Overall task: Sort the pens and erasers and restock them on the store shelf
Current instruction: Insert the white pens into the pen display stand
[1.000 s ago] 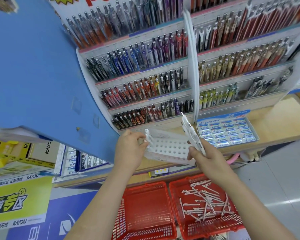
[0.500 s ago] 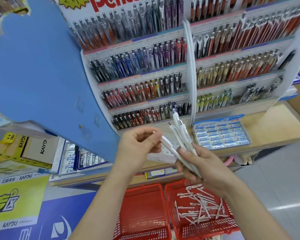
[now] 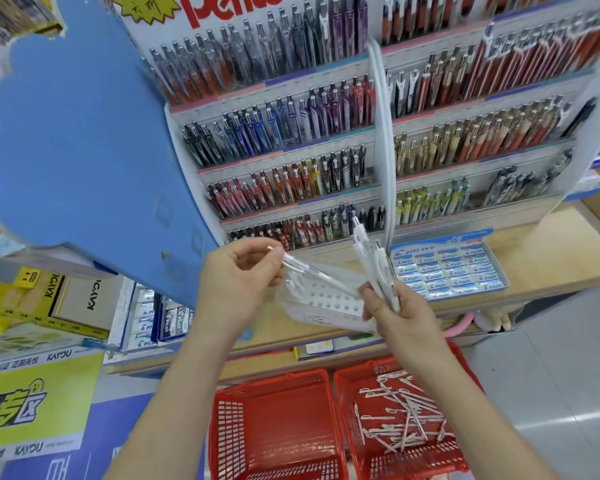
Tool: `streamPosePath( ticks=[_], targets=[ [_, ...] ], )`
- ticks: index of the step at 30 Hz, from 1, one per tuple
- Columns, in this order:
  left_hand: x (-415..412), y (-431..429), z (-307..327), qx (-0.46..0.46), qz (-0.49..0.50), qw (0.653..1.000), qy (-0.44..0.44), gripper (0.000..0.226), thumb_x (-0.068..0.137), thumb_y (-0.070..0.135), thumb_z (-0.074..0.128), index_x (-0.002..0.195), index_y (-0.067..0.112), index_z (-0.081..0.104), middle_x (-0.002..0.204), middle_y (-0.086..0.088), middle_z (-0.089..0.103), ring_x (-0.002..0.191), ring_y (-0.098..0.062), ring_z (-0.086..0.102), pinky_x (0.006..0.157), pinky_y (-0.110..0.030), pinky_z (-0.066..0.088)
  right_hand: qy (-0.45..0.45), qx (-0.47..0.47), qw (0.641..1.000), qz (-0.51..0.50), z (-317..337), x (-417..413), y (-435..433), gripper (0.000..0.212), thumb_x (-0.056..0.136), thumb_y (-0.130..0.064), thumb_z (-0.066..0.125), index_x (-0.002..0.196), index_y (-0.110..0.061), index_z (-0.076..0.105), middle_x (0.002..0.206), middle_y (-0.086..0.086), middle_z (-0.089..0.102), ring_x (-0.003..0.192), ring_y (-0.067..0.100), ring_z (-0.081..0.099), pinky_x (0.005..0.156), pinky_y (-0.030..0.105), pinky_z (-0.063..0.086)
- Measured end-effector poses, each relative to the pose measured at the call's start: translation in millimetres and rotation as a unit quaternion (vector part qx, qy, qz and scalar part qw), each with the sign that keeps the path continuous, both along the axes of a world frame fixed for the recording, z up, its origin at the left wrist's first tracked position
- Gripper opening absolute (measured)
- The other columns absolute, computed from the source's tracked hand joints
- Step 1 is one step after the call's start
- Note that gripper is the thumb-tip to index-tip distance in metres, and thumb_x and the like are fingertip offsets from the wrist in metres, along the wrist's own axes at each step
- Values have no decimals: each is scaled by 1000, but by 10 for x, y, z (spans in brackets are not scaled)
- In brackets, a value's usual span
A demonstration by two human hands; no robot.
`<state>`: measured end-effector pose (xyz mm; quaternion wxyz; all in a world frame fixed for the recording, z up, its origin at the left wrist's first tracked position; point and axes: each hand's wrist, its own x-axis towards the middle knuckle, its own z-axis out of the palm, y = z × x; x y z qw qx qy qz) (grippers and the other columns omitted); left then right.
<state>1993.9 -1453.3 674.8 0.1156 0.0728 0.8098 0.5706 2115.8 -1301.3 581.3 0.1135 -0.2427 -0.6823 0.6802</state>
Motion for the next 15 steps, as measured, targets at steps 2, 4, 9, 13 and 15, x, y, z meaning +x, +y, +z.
streamPosePath(
  ticks=[2,4,9,13,15],
  targets=[
    [-108,-28,-9,-50,-3,997,51,14,84,9,68,77,21,70,65,-2,68,59,-13,65,62,-27,58,-21,-16,999,-34,-120,28,85,30,93,-32,56,77,-7,57,49,-10,44,44,5,36,51,26,30],
    [-193,-28,-72,-103,-15,990,90,21,84,11,68,74,29,67,65,2,68,60,-11,66,65,-30,58,-35,-31,998,-51,-215,69,145,31,94,-37,54,84,-9,61,53,-8,41,49,10,36,54,31,30],
    [-275,97,-351,-203,-54,965,160,11,86,16,67,82,26,71,66,14,65,67,-10,63,74,-35,56,-59,43,997,-39,-371,101,172,25,94,-25,55,70,-18,58,50,-9,44,48,5,37,54,26,32],
    [-301,188,-553,-246,-86,946,194,8,87,16,65,88,16,73,74,3,69,72,-17,64,73,-37,53,-68,78,994,-19,-476,97,155,19,94,-22,55,77,-19,62,57,-10,47,56,6,40,56,23,32],
    [-314,211,-624,-262,-99,938,203,8,87,16,65,87,14,72,74,0,70,71,-19,63,72,-38,52,-65,70,995,-13,-492,98,151,17,95,-20,54,85,-11,65,63,-6,50,60,7,43,56,22,35]
  ],
)
